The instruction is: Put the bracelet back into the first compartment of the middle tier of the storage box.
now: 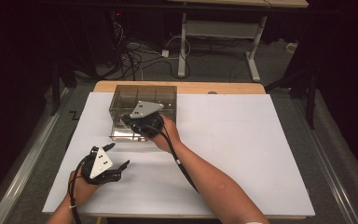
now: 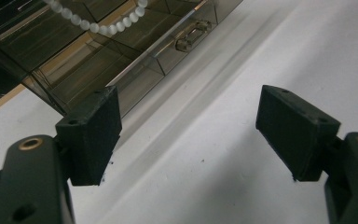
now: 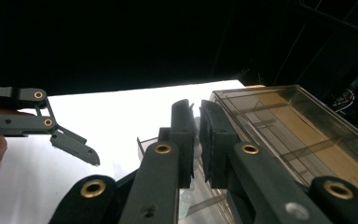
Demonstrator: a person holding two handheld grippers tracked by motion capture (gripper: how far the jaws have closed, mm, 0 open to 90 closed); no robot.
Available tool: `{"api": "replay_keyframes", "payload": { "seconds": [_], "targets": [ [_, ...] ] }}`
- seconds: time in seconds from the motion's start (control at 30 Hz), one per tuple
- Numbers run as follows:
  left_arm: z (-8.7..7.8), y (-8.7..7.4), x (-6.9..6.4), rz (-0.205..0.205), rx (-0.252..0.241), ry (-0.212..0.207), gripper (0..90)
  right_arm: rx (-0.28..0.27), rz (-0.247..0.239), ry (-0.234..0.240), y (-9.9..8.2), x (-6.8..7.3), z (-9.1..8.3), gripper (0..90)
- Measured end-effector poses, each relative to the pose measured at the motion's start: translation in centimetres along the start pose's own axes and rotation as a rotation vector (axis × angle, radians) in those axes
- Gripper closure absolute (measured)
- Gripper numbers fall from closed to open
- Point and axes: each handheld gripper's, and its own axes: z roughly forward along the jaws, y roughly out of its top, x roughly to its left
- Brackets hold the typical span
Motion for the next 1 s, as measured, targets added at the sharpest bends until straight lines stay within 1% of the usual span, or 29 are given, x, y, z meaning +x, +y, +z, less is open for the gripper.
{"api": "replay_keyframes", "payload": {
  "seconds": [0.33,0.4,0.47,0.6,0.73,1.0],
  "targets": [
    [0.0,-0.1,0.0,0.002,0.005,-0.004,22.1,0.023,-0.001,0.012,-0.1,1.0,1.5,85.2],
    [0.0,-0.1,0.0,0.001,0.004,-0.006,22.1,0.035,-0.007,0.01,-0.3,1.1,1.8,85.1],
    [0.1,-0.1,0.0,0.003,0.006,-0.006,22.1,0.042,-0.003,0.011,-0.4,1.0,2.0,85.2],
    [0.1,0.0,-0.1,0.006,0.009,-0.011,22.1,0.06,0.006,-0.001,-0.8,0.9,2.4,85.1],
    [0.2,-0.1,-0.1,0.007,0.01,-0.013,22.1,0.075,0.008,-0.031,-1.1,0.5,2.7,85.1],
    [0.2,-0.1,-0.1,0.009,0.008,-0.015,22.1,0.067,0.002,-0.055,-0.7,0.2,3.3,85.2]
  ]
}}
